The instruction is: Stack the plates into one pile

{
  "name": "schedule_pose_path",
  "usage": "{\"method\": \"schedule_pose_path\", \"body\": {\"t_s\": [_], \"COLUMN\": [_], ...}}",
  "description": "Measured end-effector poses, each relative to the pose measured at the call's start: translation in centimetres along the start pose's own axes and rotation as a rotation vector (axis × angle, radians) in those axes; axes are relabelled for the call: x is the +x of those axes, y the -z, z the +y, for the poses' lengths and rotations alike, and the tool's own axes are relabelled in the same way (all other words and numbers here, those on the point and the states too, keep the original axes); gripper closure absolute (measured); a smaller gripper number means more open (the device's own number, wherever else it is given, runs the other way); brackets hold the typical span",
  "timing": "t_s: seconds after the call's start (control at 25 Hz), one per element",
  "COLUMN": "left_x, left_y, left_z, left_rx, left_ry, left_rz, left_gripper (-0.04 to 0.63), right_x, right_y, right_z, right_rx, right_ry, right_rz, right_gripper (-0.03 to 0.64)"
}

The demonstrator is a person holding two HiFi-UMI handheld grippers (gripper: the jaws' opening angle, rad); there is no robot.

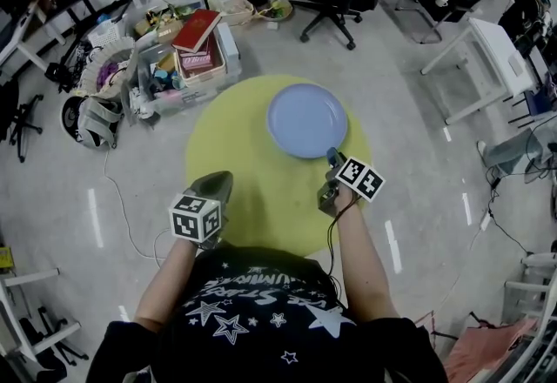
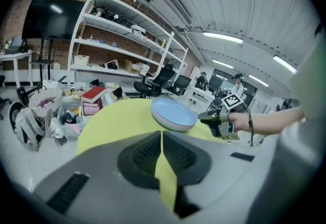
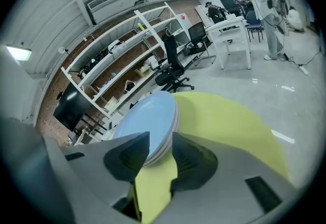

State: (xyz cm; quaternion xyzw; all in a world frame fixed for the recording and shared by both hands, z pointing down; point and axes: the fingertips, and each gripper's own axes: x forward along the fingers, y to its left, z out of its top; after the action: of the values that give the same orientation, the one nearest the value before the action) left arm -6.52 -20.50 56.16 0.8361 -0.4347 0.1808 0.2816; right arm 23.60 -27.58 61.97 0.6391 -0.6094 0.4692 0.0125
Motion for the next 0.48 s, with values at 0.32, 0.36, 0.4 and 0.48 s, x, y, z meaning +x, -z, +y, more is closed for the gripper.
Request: {"method": "schedule_pose_path", "body": {"t_s": [0.32,0.36,0.4,0.48], "left_x": [-1.1,-1.3,-1.5,-2.1], "left_y": [0.7,0.7,0.7,0.8], "left_z": [-2.4,-2.7,-3.1,-3.7], "left_rx": [0.011,0.008,0.005,-0.001], "left_ry": [-0.001,-0.005,-0.009,-0.018], "left_rz": [-0.022,-0.026,-0.031,-0.040], "left_gripper": [0.571,0.571,0.571,0.571], "right_x": [-3.0,-3.6,-4.2,-5.3], "right_y": [2.3,2.4,2.3,2.1], "right_z": [1.4,1.5,1.7,2.2], "right_rx": [-0.219,-0.238,-0.256,-0.298], "right_ry": [-0.043,-0.053,-0.065,-0.089], "right_rz": [0.013,0.009,0.002,-0.021], "right_gripper": [0.480,0.480,0.480,0.495]}}
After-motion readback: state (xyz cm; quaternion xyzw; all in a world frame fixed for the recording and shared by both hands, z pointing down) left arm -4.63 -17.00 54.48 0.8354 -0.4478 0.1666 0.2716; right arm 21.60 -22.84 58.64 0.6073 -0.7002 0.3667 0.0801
